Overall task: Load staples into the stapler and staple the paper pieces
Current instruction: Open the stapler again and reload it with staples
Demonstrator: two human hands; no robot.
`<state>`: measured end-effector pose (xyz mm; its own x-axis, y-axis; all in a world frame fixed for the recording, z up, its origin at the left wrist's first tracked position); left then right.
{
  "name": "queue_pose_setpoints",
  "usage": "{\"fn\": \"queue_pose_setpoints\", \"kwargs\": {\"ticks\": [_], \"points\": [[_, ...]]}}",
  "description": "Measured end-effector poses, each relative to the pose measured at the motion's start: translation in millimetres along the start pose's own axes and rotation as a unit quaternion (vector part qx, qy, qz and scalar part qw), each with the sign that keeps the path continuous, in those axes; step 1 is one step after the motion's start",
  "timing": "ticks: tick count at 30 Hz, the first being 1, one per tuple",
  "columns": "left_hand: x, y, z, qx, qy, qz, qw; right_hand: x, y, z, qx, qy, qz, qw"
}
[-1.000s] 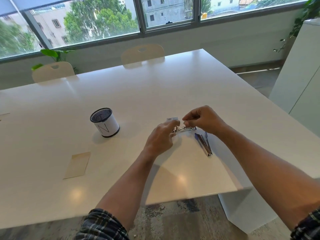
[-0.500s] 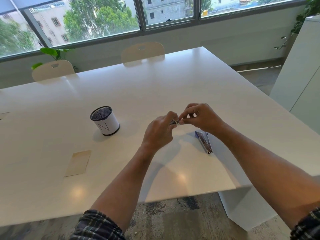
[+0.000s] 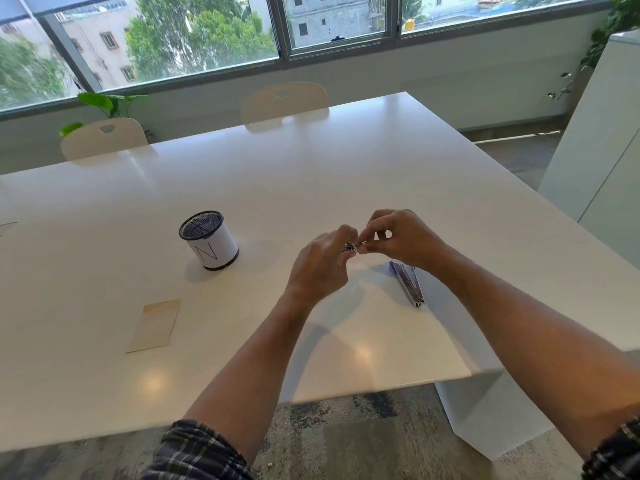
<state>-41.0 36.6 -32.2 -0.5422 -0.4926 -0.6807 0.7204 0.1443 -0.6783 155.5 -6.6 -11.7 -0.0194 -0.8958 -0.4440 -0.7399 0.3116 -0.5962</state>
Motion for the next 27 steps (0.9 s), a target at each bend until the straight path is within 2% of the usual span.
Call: {"fn": "queue_pose_setpoints", "kwargs": {"ticks": [5,16,27], "points": [[-0.4,-2.1,-2.8,0.009,-0.005,0.016,1.0,1.0,-2.1,-1.7,-0.035,0.008,0.022,0.999],[2.6,-0.1,-4.3,0.007,0.007,0.034,0.999,-1.4,-1.9,-6.7,0.001,-0.018,0.009,1.0],[2.8,-2.1,-3.9,0.007,0.006,0.047,0.999,1.9,-8.5,-0.9,0.007,-0.018,0.037,0.999]]}}
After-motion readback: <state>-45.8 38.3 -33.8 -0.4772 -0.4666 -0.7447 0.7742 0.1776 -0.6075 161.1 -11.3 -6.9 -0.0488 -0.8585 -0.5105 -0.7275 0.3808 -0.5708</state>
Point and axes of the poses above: each hand's wrist, its own x-axis away from the middle knuckle, its own y-axis out of the palm, z = x × y, the point moved 1 cm from there along -x, towards the middle knuckle, and after that the axes turned 6 degrees about z, right-handed, at the moved point
